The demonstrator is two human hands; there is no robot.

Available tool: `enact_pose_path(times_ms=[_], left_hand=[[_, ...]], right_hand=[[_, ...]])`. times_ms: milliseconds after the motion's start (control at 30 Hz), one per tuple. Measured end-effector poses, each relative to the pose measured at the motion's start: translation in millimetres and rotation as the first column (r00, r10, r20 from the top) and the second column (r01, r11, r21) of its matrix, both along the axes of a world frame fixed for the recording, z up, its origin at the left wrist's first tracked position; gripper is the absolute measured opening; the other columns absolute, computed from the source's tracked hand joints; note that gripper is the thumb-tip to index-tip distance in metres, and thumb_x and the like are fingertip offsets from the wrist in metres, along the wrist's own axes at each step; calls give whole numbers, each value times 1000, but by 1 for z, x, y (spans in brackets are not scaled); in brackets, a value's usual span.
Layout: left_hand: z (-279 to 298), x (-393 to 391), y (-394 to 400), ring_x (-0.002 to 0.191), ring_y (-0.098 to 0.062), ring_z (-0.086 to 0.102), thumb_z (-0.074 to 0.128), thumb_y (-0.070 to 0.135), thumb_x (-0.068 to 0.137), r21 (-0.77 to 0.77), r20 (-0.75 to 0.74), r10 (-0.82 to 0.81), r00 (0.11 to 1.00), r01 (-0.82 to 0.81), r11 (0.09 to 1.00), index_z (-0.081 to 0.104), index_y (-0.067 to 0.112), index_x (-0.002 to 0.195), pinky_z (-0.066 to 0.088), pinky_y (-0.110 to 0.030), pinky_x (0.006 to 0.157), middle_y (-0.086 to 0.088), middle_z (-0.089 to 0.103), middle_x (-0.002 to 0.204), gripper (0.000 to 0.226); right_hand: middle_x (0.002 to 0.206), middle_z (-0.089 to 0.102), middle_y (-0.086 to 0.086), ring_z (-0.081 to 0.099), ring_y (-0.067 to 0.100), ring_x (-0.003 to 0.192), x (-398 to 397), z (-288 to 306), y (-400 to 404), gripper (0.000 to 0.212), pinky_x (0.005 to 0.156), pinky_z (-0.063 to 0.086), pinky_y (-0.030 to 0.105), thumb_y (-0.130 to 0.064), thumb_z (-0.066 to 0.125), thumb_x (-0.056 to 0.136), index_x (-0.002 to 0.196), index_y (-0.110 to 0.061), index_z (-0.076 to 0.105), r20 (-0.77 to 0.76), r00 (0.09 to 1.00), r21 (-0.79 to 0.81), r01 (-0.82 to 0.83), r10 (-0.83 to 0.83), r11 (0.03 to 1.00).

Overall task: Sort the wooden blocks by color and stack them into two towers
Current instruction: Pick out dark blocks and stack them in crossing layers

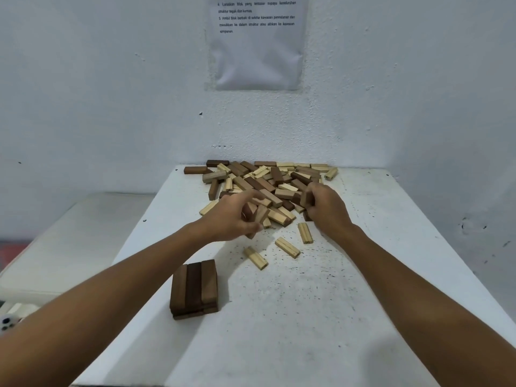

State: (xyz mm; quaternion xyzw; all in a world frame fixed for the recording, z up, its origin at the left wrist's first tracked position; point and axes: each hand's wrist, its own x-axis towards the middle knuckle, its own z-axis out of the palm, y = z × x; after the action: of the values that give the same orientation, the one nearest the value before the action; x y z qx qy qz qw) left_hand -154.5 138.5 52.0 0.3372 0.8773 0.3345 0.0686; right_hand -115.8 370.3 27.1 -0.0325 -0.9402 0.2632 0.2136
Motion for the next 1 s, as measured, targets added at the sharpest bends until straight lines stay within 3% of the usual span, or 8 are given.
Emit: enact_pose_path(times_ms=[100,200,300,433,567,733,833,1000], left_hand=[[12,17,2,70,-16,66,80,25,78,41,23,41,999,-42,998,55,26,119,58,-37,68,-2,66,78,47],[20,48,6,59,-11,61,81,23,77,111,89,70,994,-80,991,58,21,112,54,-32,58,0,64,69,42],[17,86,14,59,-16,64,83,22,75,115,127,80,989,-94,989,58,19,110,55,-31,54,-5,67,72,43],[1,120,18,61,-8,64,83,28,74,50,154,146,977,-155,987,57,21,109,52,-22,52,0,66,76,44],[-16,143,13,56,-5,63,84,31,72,-9,165,195,967,-196,981,60,17,106,56,-28,60,0,69,74,44],[-30,159,4,72,-12,64,88,43,61,-102,154,242,958,-228,968,64,12,101,54,-31,63,-2,68,82,56],[-32,162,-2,73,-15,63,88,44,62,-77,153,249,956,-240,968,66,9,110,53,-31,64,-4,67,86,63],[-27,162,-15,86,-12,58,87,48,61,-97,139,150,979,-137,986,59,15,129,49,-26,76,-2,61,116,80]], right_hand=[[75,57,5,55,16,71,18,11,-10,24,60,42,26,-5,70,85,74,-9,49,62,998,-332,13,9,943],[81,51,-3,56,16,77,48,18,-22,23,65,41,24,-5,75,81,76,-7,53,135,988,-484,-1,76,875],[64,45,-7,48,14,65,83,19,-32,26,65,41,28,-3,74,81,70,-9,51,220,970,-564,39,104,825],[68,54,0,54,17,72,123,16,-42,30,65,42,28,-8,72,83,67,-16,49,318,947,-495,131,38,859],[73,57,2,55,18,75,153,7,-50,27,60,38,27,-11,71,85,68,-16,50,367,930,-411,163,-1,897],[71,55,0,53,14,67,177,-1,-69,26,56,39,25,-13,68,84,68,-15,48,387,922,-324,144,-8,935],[70,53,-4,58,17,71,182,-2,-82,28,61,49,30,-21,70,83,68,-21,46,385,923,-325,116,19,939],[93,54,-3,54,17,84,183,4,-78,26,65,39,32,-30,60,89,105,-17,45,499,867,-233,128,5,964]])
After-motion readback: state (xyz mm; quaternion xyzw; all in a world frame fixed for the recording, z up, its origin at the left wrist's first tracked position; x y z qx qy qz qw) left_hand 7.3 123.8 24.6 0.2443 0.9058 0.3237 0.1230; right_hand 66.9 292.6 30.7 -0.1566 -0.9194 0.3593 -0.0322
